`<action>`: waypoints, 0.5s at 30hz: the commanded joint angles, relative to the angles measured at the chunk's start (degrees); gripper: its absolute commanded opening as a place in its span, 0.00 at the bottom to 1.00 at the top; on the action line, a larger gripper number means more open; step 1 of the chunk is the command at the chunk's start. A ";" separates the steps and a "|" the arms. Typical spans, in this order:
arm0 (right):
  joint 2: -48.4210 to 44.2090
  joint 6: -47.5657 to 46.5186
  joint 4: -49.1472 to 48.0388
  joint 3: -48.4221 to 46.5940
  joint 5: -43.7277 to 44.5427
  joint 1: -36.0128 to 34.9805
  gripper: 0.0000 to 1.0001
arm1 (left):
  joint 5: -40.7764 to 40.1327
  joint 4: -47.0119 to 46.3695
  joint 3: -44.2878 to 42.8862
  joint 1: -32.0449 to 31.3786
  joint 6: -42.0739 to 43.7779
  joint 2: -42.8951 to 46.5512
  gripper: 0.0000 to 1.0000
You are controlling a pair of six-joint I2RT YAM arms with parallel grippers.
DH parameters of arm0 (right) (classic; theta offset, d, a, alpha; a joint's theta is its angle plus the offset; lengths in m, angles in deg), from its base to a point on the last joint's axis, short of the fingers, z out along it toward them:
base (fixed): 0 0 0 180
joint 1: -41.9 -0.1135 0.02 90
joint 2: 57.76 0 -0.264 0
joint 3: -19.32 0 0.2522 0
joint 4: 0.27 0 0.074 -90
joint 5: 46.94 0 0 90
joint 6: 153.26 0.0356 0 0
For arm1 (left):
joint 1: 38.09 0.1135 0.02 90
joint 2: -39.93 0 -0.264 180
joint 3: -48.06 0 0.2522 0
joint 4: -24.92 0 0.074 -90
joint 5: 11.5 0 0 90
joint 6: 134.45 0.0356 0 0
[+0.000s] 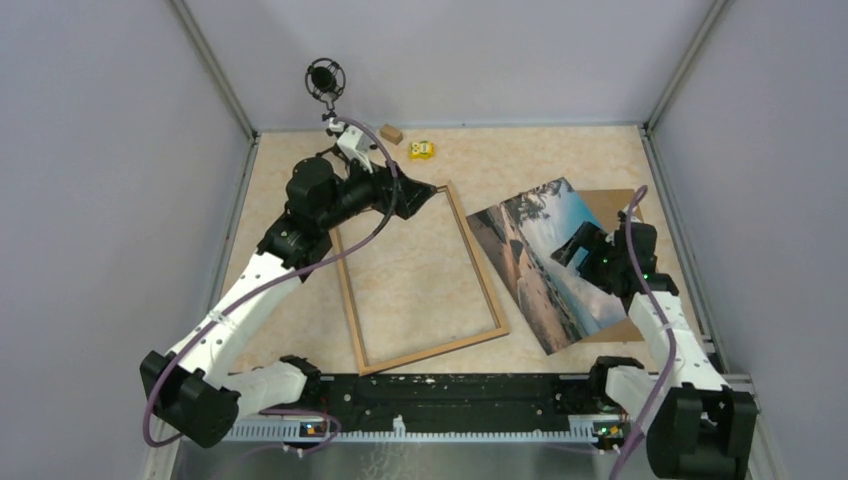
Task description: Put the photo into the frame
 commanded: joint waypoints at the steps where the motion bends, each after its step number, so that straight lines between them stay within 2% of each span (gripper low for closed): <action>1: 1.46 2.74 4.99 -1.83 -2.79 9.79 0.99 | -1.08 -1.59 -0.53 -2.35 0.95 2.40 0.98; 4: 2.74 5.82 14.06 -4.61 7.20 13.64 0.99 | -1.37 0.30 -1.13 -4.18 1.62 2.97 0.98; 7: 3.07 12.76 20.33 -6.54 16.38 13.89 0.99 | -1.30 1.40 -1.92 -5.73 2.13 3.21 0.98; 11: 2.04 20.55 26.69 -7.82 22.64 13.92 0.99 | -1.58 1.86 -2.01 -6.74 2.54 3.34 0.98; 15: 1.37 21.16 27.65 -6.87 25.12 13.87 0.99 | -1.67 2.06 -2.05 -7.40 2.55 3.20 0.98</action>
